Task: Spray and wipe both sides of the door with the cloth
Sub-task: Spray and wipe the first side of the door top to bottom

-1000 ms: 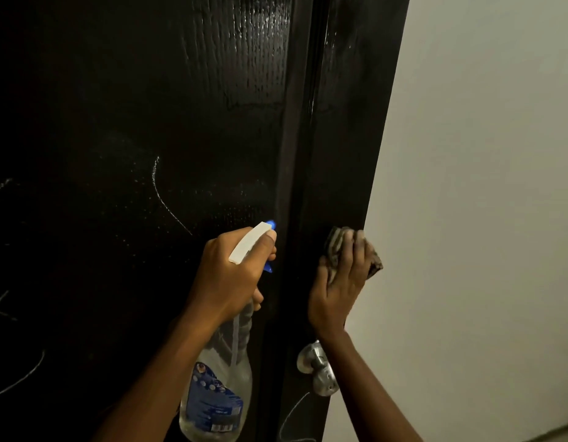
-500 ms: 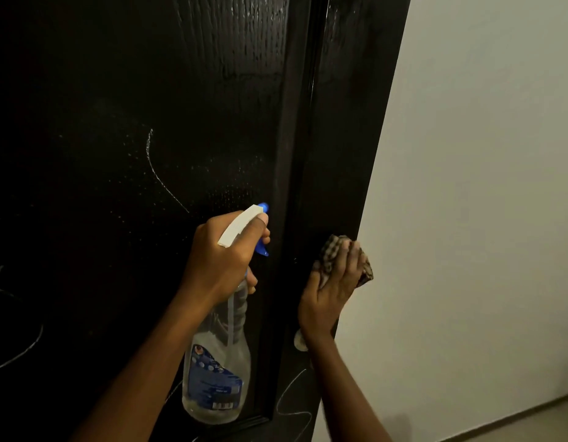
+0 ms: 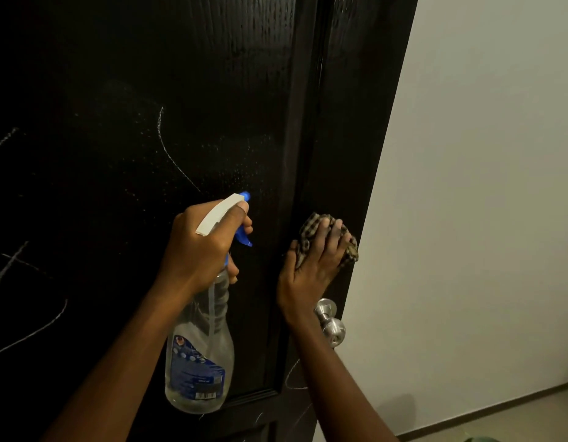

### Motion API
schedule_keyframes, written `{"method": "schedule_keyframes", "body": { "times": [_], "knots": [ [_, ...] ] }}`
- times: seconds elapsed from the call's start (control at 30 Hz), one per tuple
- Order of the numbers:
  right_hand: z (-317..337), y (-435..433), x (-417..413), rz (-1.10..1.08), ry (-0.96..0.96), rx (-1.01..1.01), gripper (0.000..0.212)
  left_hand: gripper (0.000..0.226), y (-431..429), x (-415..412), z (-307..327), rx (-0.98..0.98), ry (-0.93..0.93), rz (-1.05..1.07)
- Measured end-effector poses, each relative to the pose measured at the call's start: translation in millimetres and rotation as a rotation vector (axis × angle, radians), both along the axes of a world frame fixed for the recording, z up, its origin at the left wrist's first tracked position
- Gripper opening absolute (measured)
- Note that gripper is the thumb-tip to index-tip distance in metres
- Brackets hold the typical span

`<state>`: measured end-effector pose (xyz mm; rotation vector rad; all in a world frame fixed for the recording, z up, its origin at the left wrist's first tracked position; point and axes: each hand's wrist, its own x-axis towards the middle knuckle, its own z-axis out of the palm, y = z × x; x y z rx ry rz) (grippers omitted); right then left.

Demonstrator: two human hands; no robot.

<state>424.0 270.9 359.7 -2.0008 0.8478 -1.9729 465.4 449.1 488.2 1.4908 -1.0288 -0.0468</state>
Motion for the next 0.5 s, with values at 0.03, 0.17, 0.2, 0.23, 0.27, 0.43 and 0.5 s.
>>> {"method": "schedule_keyframes", "body": {
  "times": [0.03, 0.17, 0.2, 0.23, 0.27, 0.43, 0.5],
  "knots": [
    [13, -2, -2, 0.005, 0.013, -0.037, 0.074, 0.031, 1, 1, 0, 0.002, 0.006, -0.002],
    [84, -11, 0, 0.000, -0.008, -0.165, 0.068, 0.032, 6, 6, 0, 0.007, 0.045, 0.003],
    [98, -11, 1, 0.009, -0.035, -0.174, 0.067, 0.032, 7, 6, 1, 0.004, 0.052, 0.007],
    [108, -11, 2, 0.030, -0.060, -0.172, 0.066, 0.032, 8, 6, 2, 0.002, 0.058, 0.014],
    [113, -9, 3, 0.061, -0.079, -0.166, 0.065, 0.033, 10, 7, 4, 0.003, 0.062, 0.023],
    [106, 0, -1, 0.214, -0.095, -0.150, 0.065, 0.036, 21, 11, 10, 0.021, 0.074, 0.039],
    [108, 5, -2, 0.271, -0.112, -0.123, 0.064, 0.038, 27, 12, 12, 0.044, 0.075, 0.044]
  ]
}}
